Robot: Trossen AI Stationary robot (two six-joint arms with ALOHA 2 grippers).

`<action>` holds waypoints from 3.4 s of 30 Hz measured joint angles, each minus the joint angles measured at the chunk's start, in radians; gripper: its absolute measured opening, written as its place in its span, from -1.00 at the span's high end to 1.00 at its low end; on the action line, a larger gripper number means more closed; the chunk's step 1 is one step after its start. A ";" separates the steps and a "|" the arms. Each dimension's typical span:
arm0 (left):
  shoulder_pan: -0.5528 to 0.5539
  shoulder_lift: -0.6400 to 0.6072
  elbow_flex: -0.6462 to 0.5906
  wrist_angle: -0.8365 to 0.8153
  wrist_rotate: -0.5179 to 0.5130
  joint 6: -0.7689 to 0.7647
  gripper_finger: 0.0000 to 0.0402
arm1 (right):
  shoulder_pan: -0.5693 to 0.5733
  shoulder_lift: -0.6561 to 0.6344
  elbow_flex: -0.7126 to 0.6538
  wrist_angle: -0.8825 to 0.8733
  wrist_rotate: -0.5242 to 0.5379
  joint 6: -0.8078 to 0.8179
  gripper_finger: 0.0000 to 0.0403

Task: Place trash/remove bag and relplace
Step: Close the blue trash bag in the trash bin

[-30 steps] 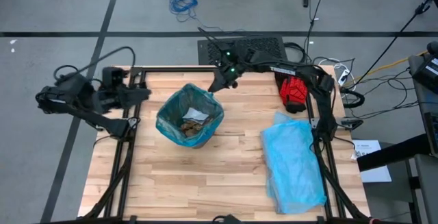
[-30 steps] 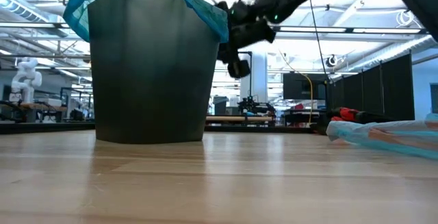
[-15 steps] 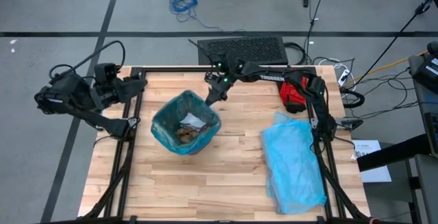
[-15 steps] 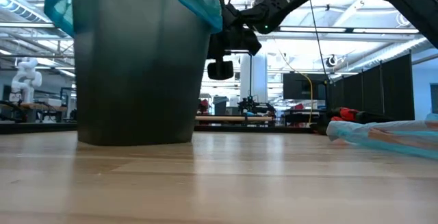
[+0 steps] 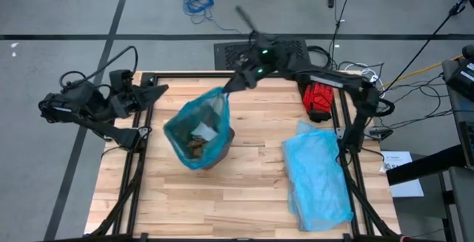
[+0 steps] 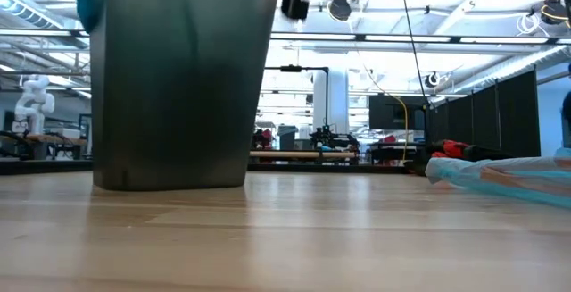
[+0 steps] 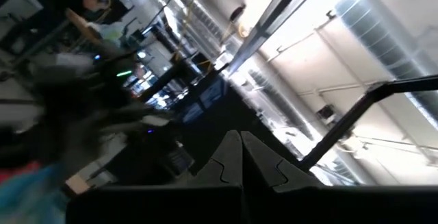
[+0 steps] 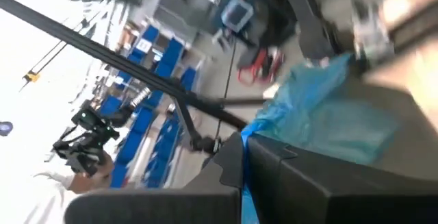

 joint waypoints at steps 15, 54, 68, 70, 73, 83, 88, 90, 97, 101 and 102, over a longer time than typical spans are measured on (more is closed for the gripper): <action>0.002 0.022 0.019 -0.254 -0.141 0.053 1.00 | 0.103 -0.121 0.001 -0.096 0.211 -0.119 1.00; 0.328 0.388 0.331 -1.132 0.218 0.499 0.32 | 0.178 -0.112 0.000 -0.055 0.227 -0.093 1.00; 0.340 0.402 0.446 -1.165 0.207 0.522 0.99 | 0.185 -0.112 0.000 -0.057 0.228 -0.112 1.00; 0.338 0.401 0.497 -1.186 0.186 0.518 0.99 | 0.185 -0.112 0.000 -0.060 0.232 -0.124 1.00; 0.332 0.401 0.572 -1.203 0.159 0.517 0.99 | 0.182 -0.112 0.000 -0.072 0.248 -0.133 1.00; 0.260 0.401 0.710 -1.293 0.063 0.440 1.00 | 0.174 -0.112 0.000 -0.214 0.459 -0.241 1.00; 0.181 0.421 0.711 -1.352 -0.038 0.408 1.00 | 0.174 -0.112 0.000 -0.258 0.566 -0.269 1.00; 0.156 0.438 0.711 -1.402 -0.099 0.402 1.00 | 0.174 -0.113 0.000 -0.235 0.569 -0.260 1.00; 0.108 0.503 0.764 -1.479 -0.218 0.396 1.00 | 0.177 -0.118 0.105 -0.254 0.578 -0.257 1.00; 0.090 0.526 0.852 -1.515 -0.319 0.410 1.00 | 0.174 -0.120 0.196 -0.307 0.625 -0.290 1.00; 0.086 0.533 0.870 -1.522 -0.339 0.410 1.00 | 0.171 -0.120 0.217 -0.342 0.643 -0.304 1.00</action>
